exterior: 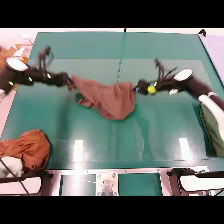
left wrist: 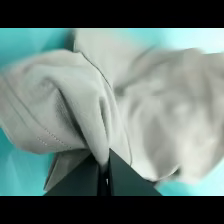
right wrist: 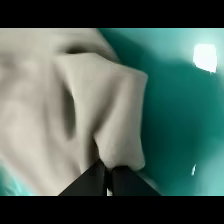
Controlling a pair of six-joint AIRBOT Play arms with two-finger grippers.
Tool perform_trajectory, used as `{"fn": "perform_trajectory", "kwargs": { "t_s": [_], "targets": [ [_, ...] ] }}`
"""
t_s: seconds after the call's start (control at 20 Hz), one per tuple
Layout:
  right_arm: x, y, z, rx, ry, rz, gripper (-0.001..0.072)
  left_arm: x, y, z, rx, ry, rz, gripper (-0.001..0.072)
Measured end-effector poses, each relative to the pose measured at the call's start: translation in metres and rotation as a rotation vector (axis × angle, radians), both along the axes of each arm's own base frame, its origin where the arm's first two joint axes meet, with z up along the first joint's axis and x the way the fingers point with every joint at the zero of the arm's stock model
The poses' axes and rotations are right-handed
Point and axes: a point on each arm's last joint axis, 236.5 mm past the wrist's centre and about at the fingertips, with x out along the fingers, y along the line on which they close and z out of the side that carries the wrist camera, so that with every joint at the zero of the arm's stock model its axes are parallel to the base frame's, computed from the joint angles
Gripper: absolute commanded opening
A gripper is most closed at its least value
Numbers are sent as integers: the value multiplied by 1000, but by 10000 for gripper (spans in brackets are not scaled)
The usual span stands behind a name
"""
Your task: Fold the shirts.
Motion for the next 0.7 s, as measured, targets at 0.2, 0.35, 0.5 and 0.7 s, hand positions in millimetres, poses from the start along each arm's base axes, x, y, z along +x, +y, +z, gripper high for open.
{"fn": "perform_trajectory", "kwargs": {
  "t_s": [0.2,0.35,0.5,0.7],
  "targets": [
    [5,-12,168,15,-357,33,10,-8,-5,168,7,-340,-28,27],
    [-31,-28,282,-13,-619,19,11,-51,-4,290,34,-616,-14,27],
    [-84,-46,361,-77,-832,-21,11,-112,1,382,76,-850,23,27],
    [-132,-65,408,-171,-986,-85,11,-165,14,431,135,-985,88,28]
  ]
}}
